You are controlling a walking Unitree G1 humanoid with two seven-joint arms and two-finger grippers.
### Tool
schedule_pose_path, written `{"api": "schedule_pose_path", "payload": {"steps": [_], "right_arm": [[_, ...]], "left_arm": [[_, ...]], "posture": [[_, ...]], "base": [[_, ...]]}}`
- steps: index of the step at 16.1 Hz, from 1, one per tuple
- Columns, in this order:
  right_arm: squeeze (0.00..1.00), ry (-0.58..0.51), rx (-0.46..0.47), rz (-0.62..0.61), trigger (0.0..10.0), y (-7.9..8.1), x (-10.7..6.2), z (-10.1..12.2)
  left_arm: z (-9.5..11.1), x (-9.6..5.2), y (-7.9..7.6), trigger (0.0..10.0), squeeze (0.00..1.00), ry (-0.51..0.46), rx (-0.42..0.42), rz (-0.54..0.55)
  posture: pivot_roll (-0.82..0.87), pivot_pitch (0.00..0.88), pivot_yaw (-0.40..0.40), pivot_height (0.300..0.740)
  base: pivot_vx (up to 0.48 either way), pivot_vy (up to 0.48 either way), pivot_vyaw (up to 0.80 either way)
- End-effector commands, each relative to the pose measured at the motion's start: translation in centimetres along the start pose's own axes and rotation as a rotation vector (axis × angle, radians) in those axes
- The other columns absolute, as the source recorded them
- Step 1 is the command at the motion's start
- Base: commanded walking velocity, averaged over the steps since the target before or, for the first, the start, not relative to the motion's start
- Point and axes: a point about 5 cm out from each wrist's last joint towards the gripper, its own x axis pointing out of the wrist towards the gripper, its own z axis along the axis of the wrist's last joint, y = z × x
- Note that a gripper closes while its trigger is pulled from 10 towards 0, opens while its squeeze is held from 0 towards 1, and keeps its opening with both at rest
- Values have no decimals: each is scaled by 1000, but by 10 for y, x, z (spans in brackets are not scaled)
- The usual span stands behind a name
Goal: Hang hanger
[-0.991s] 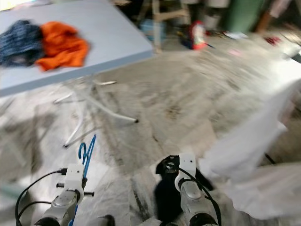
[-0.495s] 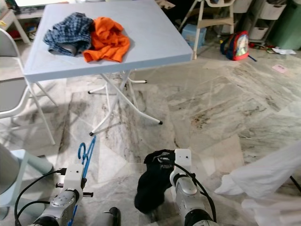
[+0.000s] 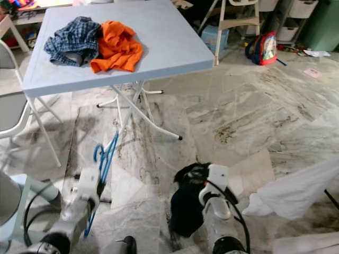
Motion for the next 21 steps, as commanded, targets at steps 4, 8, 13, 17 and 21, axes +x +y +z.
{"api": "schedule_pose_path", "payload": {"steps": [4,8,13,17,21], "right_arm": [[0,-64,40,-66,10000,-14,-3,6],[0,-101,29,-57,10000,-15,-4,13],[0,-167,-28,31,10000,-3,-1,27],[0,-241,-79,115,10000,10,1,45],[0,-306,-129,187,10000,21,-2,61]], "left_arm": [[12,1,1,10000,0,-57,-14,-36],[22,1,-3,10000,0,-120,-9,-59],[25,-4,0,10000,0,-160,-52,-39],[37,-7,-2,10000,0,-231,-42,-29],[69,-20,-9,10000,0,-402,20,-36]], "posture": [[133,94,71,740],[131,95,68,740],[144,92,40,740],[147,103,21,740],[147,117,-1,740]], "base": [[185,0,0],[319,0,0],[388,0,0],[387,0,484],[365,0,769]]}}
